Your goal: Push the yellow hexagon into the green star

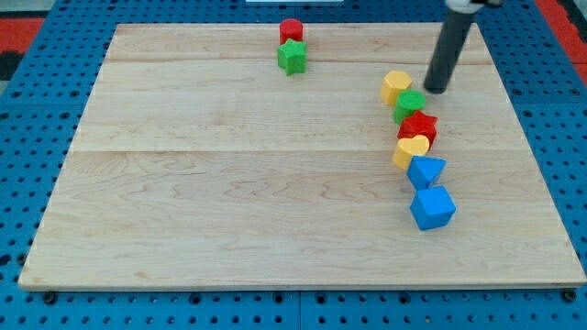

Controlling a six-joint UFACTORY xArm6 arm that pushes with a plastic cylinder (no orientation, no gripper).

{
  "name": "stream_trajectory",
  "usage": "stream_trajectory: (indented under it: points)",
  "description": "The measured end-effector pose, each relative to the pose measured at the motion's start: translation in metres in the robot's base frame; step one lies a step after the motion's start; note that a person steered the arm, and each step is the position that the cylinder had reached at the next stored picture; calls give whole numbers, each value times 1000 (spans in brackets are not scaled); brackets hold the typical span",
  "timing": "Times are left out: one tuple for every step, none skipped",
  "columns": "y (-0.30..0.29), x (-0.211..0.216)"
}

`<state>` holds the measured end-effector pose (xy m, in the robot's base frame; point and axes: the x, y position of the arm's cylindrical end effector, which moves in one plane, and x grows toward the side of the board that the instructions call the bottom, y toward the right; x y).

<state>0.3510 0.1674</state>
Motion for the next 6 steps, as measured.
stream_trajectory:
  points:
    - [-77, -16]
    - [-73, -52]
    - [-78, -51]
    - [-107, -52]
    - [-112, -56]
    - [-109, -56]
